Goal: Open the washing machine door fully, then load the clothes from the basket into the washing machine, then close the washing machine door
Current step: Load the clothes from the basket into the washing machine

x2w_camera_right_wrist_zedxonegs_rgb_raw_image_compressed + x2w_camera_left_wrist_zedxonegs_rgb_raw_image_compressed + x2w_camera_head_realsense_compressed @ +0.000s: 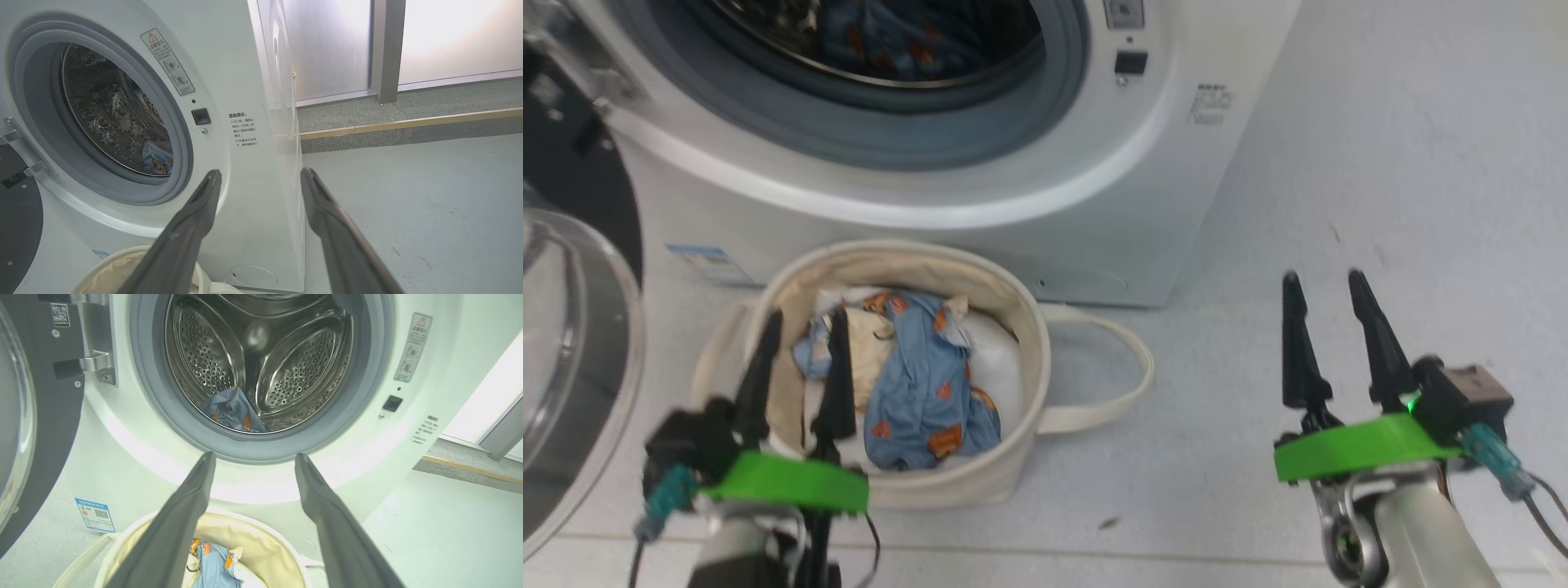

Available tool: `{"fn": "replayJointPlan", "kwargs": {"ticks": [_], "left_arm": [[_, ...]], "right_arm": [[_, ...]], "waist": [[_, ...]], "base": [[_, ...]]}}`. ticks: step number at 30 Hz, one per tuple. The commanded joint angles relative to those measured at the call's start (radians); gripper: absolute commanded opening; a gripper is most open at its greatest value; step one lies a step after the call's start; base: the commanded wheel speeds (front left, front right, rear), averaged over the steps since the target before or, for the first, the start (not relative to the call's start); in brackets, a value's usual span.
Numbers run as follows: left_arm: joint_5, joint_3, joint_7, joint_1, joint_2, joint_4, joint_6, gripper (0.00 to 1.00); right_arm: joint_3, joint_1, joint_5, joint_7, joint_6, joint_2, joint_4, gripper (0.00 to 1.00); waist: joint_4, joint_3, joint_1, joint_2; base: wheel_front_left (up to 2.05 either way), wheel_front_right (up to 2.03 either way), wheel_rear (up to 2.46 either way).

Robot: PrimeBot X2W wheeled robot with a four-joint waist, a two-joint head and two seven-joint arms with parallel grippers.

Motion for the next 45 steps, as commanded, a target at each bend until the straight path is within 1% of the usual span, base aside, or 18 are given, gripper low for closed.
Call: {"fn": "replayJointPlan", "kwargs": {"ticks": [1,2,3,6,9,14,21,33,39,45], "left_arm": [[-0.001,0.012,-0.005,0.032,0.019,-0.041,0.011,1.0],[-0.008,-0.005,-0.005,0.088,0.019,-0.05,0.018,1.0],[-0.002,-0.012,-0.005,0.114,0.019,-0.057,0.015,1.0],[0.037,-0.032,-0.005,0.186,0.019,-0.07,-0.01,1.0],[0.015,-0.007,-0.005,0.223,0.019,-0.107,-0.001,1.0],[0.014,-0.007,-0.005,0.261,0.019,-0.151,-0.002,1.0],[0.004,-0.02,-0.005,0.269,0.019,-0.168,0.003,1.0],[0.002,-0.029,-0.005,0.252,0.019,-0.166,0.017,1.0],[-0.011,-0.036,-0.005,0.245,0.019,-0.154,0.01,1.0],[-0.011,-0.041,-0.005,0.227,0.019,-0.136,0.012,1.0]], "right_arm": [[0.01,0.026,0.007,-0.005,0.0,-0.002,-0.024,1.0],[-0.006,0.055,0.02,-0.005,0.0,-0.002,-0.019,1.0],[-0.009,0.069,0.026,-0.005,0.0,-0.002,-0.017,1.0],[-0.006,0.098,0.038,-0.005,0.0,-0.002,-0.014,1.0],[-0.001,0.113,0.023,-0.005,0.0,-0.002,-0.016,1.0],[0.004,0.139,0.013,-0.005,0.0,-0.002,-0.002,1.0],[0.004,0.155,-0.051,-0.005,0.0,-0.002,0.07,1.0],[-0.003,0.133,-0.037,-0.005,0.0,-0.002,0.066,1.0],[-0.002,0.129,-0.035,-0.005,0.0,-0.002,0.063,1.0],[-0.002,0.118,-0.036,-0.005,0.0,-0.002,0.052,1.0]], "waist": [[0.039,-0.092,0.0003,0.0],[0.046,-0.13,0.0003,0.0],[0.047,-0.146,0.0003,0.0],[0.041,-0.177,0.0003,0.0],[0.038,-0.185,0.0003,0.0],[0.038,-0.202,0.0003,0.0],[0.034,-0.214,0.0003,0.0],[0.018,-0.184,0.0003,0.0],[0.017,-0.172,0.0003,0.0],[0.012,-0.14,0.0003,0.0]], "base": [[0.0,0.0,0.0],[0.0,0.0,0.0],[0.0,0.0,0.0],[0.0,0.0,0.0],[0.0,0.0,0.0],[0.0,0.0,0.0],[0.0,0.0,0.0],[0.0,0.0,0.0],[0.0,0.0,0.0],[0.0,0.0,0.0]]}}
